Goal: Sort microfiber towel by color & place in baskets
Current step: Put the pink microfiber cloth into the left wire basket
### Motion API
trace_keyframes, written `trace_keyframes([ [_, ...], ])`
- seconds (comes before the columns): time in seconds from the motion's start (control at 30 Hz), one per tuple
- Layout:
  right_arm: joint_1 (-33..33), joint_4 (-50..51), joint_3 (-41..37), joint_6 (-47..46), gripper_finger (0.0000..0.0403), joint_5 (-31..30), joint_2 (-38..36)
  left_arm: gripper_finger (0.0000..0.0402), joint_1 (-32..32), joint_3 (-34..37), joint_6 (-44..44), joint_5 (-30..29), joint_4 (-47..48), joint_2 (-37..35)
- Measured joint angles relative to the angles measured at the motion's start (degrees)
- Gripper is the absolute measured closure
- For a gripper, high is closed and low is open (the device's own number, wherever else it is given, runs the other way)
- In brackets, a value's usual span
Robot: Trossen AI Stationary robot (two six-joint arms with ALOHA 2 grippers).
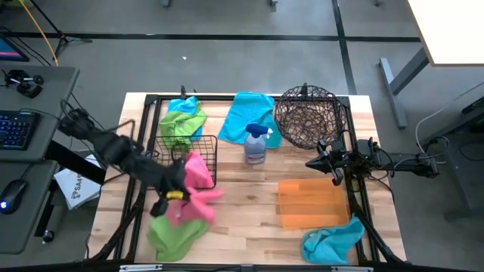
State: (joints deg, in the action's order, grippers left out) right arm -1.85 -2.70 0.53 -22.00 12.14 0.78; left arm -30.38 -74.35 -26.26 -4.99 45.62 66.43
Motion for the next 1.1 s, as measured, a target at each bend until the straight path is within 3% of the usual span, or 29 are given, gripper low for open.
trace_keyframes([
  [0.17,0.0,0.0,0.0,0.0,0.0402,0.0,0.0,0.0401,6.8,-2.4,11.1,0.1,-6.6,1.8],
  [0.3,0.0,0.0,0.0,0.0,0.0402,0.0,0.0,0.0401,11.8,-5.8,17.6,-1.5,-2.4,2.6],
  [0.47,0.0,0.0,0.0,0.0,0.0402,0.0,0.0,0.0401,14.6,-8.7,18.8,-5.5,2.2,-2.5],
  [0.63,0.0,0.0,0.0,0.0,0.0402,0.0,0.0,0.0401,14.2,-7.2,11.1,-13.0,10.0,-8.5],
  [0.77,0.0,0.0,0.0,0.0,0.0402,0.0,0.0,0.0401,13.2,-1.9,3.9,-16.7,14.7,-11.8],
  [0.93,0.0,0.0,0.0,0.0,0.0402,0.0,0.0,0.0401,13.0,8.9,-7.0,-16.0,17.7,-14.8],
  [1.1,0.0,0.0,0.0,0.0,0.0402,0.0,0.0,0.0401,12.0,19.1,-16.9,-11.3,17.5,-16.5],
])
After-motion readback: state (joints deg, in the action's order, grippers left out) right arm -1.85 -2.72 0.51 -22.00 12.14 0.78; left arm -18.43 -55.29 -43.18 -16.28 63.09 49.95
